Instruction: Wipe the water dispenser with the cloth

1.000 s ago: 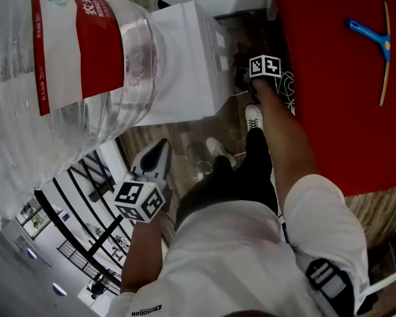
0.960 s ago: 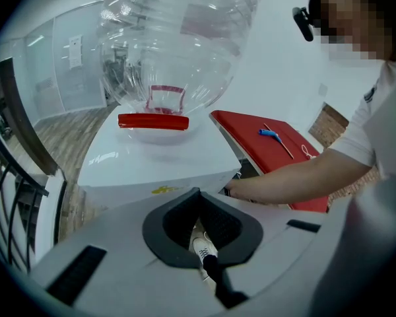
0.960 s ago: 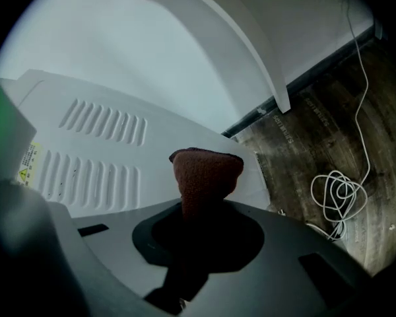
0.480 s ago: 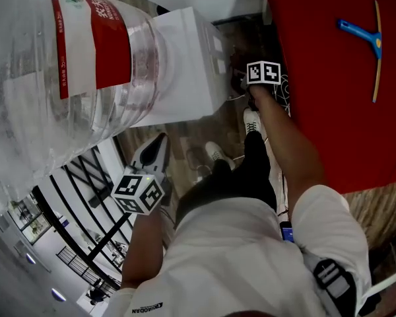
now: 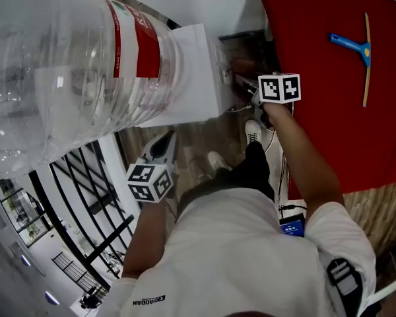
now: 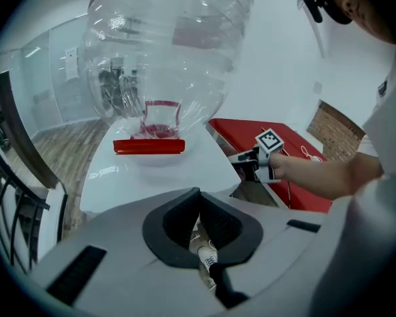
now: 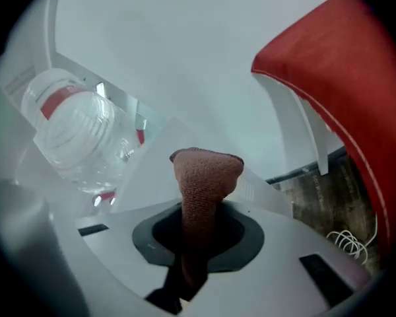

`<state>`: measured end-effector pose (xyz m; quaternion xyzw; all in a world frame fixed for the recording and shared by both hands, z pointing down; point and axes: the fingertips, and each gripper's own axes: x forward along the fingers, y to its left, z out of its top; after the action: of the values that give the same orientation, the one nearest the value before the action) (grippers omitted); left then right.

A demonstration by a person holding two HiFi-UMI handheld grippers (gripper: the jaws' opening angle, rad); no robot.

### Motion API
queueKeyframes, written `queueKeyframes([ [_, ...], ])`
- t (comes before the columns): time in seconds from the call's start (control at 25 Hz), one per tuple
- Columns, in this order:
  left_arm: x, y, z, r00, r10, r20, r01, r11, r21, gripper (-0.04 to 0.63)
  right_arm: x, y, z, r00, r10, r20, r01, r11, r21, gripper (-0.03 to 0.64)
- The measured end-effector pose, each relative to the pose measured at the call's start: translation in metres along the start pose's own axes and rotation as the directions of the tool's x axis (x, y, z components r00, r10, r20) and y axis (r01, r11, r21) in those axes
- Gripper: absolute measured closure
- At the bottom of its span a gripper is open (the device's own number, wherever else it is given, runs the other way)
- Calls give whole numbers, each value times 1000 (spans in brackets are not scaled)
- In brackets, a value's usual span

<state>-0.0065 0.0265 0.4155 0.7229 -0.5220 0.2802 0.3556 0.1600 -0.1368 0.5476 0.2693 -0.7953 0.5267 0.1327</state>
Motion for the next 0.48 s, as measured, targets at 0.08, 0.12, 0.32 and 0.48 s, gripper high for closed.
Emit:
queueKeyframes([
  [0.08, -2, -3, 5, 1000, -3, 3, 3, 1000, 2, 606, -14, 25, 30, 997, 73, 28, -73, 997, -2, 560],
  [0.12, -3, -4, 7, 1000, -4, 2, 4, 1000, 7, 606, -20, 36, 46, 993, 109, 47, -109, 994, -1, 561],
  [0.32, -7, -6, 9, 1000, 0, -2, 0, 999, 41, 606, -27, 75, 99, 970, 220, 105, -218, 976, -24, 561],
  [0.48, -14, -1, 17, 1000, 12, 13, -12, 1000, 28, 606, -16, 94, 120, 957, 265, 115, -263, 964, -33, 560],
])
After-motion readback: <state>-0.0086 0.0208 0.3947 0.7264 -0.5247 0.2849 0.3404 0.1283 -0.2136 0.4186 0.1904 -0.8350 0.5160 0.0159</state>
